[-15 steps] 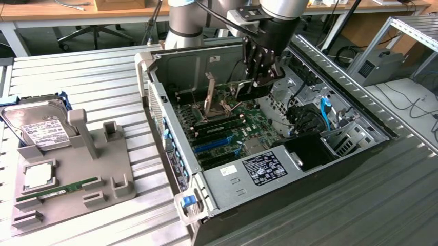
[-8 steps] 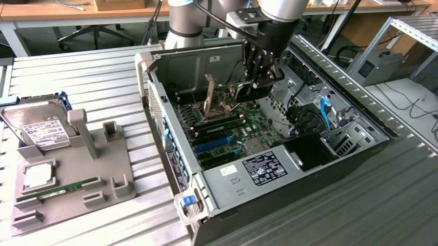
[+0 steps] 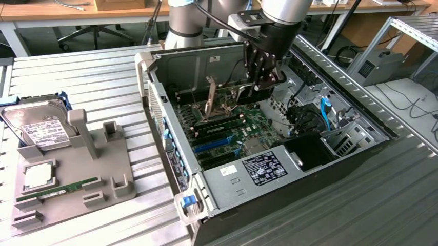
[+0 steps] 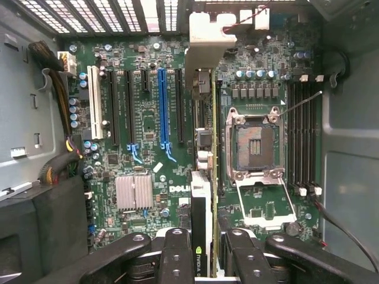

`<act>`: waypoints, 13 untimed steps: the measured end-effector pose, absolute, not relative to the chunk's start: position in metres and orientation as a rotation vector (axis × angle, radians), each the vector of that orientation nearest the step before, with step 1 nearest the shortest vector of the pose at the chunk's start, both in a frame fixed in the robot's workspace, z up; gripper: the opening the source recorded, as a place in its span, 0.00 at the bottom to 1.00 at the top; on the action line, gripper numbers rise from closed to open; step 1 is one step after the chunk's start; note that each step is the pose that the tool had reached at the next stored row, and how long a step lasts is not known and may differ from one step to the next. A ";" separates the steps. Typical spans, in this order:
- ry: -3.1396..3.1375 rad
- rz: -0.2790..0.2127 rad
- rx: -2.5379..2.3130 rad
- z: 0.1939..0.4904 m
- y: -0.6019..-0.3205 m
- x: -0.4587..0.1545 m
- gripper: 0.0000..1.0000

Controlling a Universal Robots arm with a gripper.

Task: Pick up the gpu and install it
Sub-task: 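Insert the gpu into the slot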

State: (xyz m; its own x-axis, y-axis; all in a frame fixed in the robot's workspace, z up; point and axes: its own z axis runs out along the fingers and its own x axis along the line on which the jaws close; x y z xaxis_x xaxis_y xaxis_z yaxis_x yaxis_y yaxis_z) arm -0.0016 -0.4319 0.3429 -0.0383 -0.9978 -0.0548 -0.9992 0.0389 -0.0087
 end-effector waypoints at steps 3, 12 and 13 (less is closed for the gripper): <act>2.231 0.049 -2.146 0.343 -0.433 -0.002 0.27; 2.231 0.049 -2.146 0.342 -0.433 -0.002 0.27; 2.231 0.049 -2.146 0.342 -0.433 -0.002 0.27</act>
